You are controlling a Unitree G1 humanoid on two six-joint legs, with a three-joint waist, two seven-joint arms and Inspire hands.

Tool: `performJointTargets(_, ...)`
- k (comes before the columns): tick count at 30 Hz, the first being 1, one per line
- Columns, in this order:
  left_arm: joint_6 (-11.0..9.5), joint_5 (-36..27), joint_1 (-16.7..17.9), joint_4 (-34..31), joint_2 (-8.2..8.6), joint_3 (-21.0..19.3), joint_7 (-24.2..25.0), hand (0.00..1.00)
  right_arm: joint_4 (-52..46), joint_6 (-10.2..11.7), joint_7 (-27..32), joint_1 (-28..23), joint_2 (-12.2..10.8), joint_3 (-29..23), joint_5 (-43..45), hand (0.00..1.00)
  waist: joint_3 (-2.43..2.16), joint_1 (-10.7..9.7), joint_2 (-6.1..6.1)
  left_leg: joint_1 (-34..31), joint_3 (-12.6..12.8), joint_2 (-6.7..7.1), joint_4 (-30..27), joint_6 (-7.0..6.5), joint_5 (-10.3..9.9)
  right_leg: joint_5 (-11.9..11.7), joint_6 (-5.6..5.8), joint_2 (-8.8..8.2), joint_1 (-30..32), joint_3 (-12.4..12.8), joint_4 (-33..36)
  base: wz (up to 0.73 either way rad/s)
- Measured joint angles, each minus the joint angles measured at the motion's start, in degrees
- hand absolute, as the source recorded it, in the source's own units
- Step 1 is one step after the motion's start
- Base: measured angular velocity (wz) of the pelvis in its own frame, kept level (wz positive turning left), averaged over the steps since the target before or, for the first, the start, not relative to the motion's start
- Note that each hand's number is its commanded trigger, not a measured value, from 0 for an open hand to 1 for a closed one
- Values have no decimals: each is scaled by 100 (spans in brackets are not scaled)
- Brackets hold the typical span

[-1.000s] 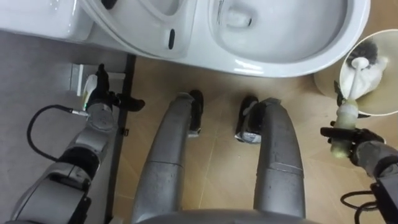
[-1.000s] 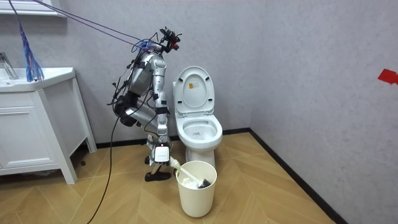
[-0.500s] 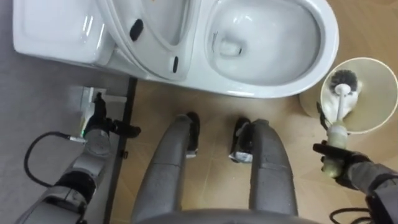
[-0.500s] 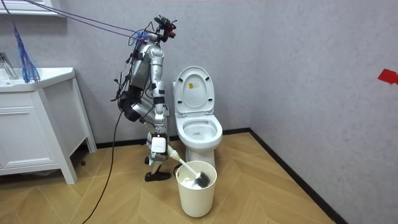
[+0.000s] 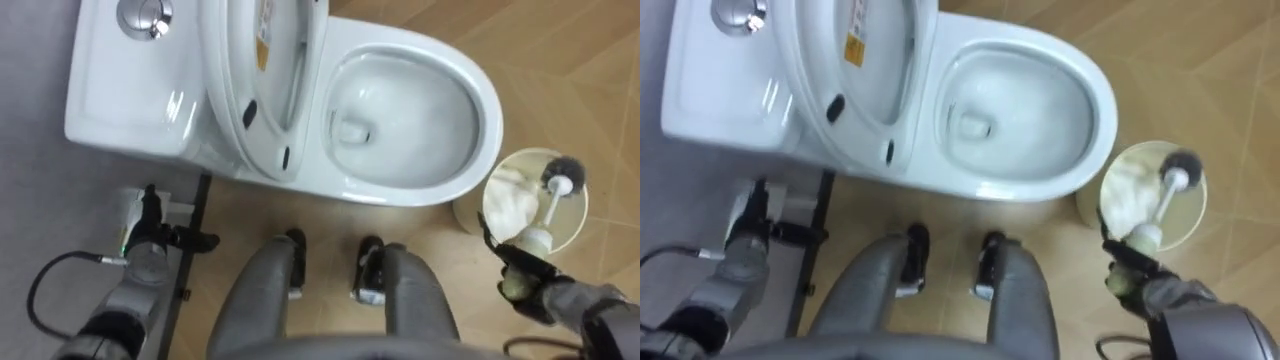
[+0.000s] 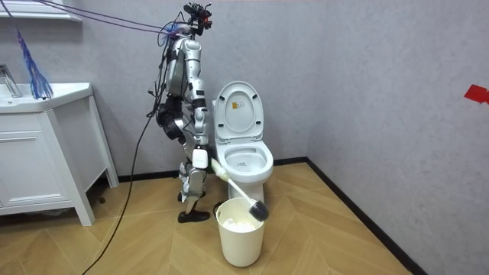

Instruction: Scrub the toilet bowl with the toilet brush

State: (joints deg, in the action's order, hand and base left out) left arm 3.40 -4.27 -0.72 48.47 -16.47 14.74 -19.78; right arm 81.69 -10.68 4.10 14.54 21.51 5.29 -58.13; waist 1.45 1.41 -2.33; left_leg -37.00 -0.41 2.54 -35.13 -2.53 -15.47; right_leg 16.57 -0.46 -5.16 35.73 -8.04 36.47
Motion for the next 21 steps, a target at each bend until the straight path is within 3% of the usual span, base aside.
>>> performJointTargets(4,-50,51,146,38,6,-68,-9,0,-461,90,450,-105,-1,-251,517,100,0,0,-52,267,-57,-17,141,2,1,-39,-5,27,-335,-91,-248,4)
performJointTargets(10,-214,505,494,-31,39,-474,-278,0,-1598,354,1223,-421,-142,-441,1646,100,-12,65,-66,654,-56,-87,378,6,12,-155,10,106,-819,-145,-626,-1)
performJointTargets(12,-306,888,728,-244,62,-759,-405,0,-2114,413,1361,-594,-222,-441,2429,100,-38,76,-68,739,-122,-78,434,6,14,-157,14,101,-953,-231,-717,14)
performJointTargets(15,-344,1138,1106,-775,71,-869,-621,0,-2673,496,1595,-856,-310,-424,3068,100,-71,119,-68,801,-208,-83,450,6,18,-160,13,107,-1090,-324,-818,16)
performJointTargets(18,-385,1278,1286,-994,93,-869,-749,0,-2821,582,1724,-904,-365,-308,3583,100,-90,275,-57,972,-225,-93,538,9,19,-185,14,121,-1307,-368,-957,6)
performJointTargets(21,-385,1278,1378,-1205,90,-908,-763,0,-2895,596,1754,-924,-391,-188,4203,100,-115,338,4,1126,-407,-93,575,13,21,-200,9,100,-1587,-603,-1097,28)
